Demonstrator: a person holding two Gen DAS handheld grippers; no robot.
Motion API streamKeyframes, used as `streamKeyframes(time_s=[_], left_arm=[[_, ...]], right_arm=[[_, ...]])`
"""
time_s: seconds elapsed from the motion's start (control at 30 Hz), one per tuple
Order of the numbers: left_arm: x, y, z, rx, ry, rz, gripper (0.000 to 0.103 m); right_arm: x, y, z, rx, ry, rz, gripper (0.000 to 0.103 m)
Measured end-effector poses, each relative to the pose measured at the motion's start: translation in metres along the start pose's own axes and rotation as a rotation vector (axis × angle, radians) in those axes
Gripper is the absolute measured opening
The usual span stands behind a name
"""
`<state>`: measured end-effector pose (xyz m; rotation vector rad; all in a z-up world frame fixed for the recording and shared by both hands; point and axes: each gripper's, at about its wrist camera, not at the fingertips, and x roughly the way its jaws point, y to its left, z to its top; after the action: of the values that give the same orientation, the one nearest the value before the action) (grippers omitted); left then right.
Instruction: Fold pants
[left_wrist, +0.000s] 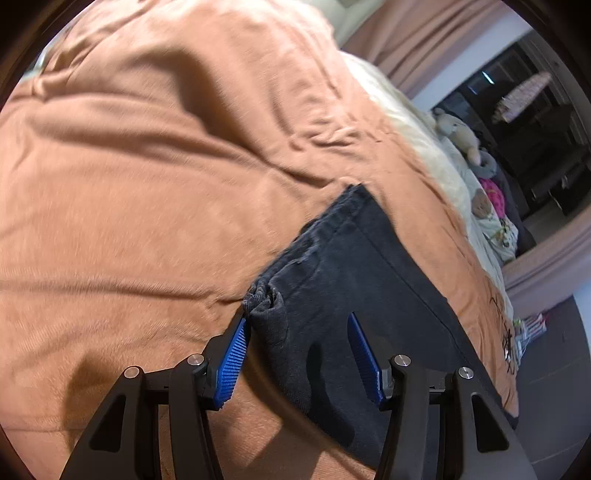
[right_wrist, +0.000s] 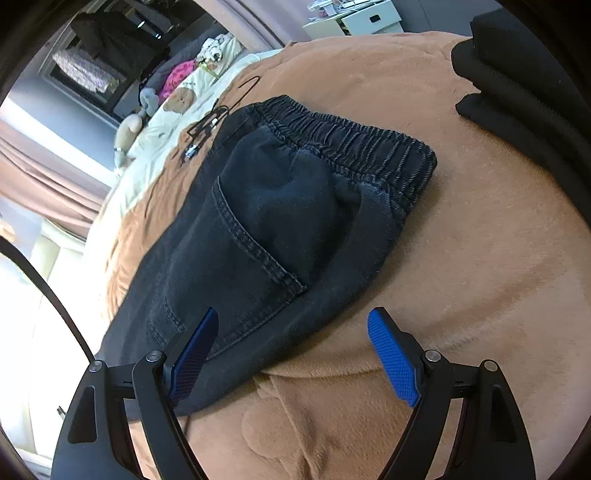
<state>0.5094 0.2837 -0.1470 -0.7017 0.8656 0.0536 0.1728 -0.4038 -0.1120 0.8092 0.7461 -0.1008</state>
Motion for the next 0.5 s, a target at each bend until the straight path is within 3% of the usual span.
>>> streamKeyframes(time_s=[0.13,0.27,0.33,0.37,0.47,0.5], left_arm=[[0.011,0.004,-0.002,-0.019,0.054,0.012,0.056],[0.019,0.01,-0.008,-0.035,0.07,0.012,0.056],[0.022,0.01,-0.008,-0.026,0.062,0.025,0.035],[0.023,0.011,-0.008,-0.027,0.068,0.035,0.015],[0.024,0.014,-0.006,-0.05,0.058,0.013,0.008],[0.023,0.013,-0.004,-0.043,0.055,0.014,0.007]], right_arm=[[0.009,-0.007,-0.002,0.039,0.003,0.045,0.082],[0.02,-0.016,-0.001,0.094,-0.001,0.087,0.069],[0.025,-0.022,0.001,0.128,-0.009,0.104,0.067],[0.025,-0.024,0.001,0.14,-0.015,0.111,0.067],[0.029,-0.031,0.003,0.167,-0.032,0.133,0.064],[0.032,-0.034,0.004,0.175,-0.034,0.132,0.056]])
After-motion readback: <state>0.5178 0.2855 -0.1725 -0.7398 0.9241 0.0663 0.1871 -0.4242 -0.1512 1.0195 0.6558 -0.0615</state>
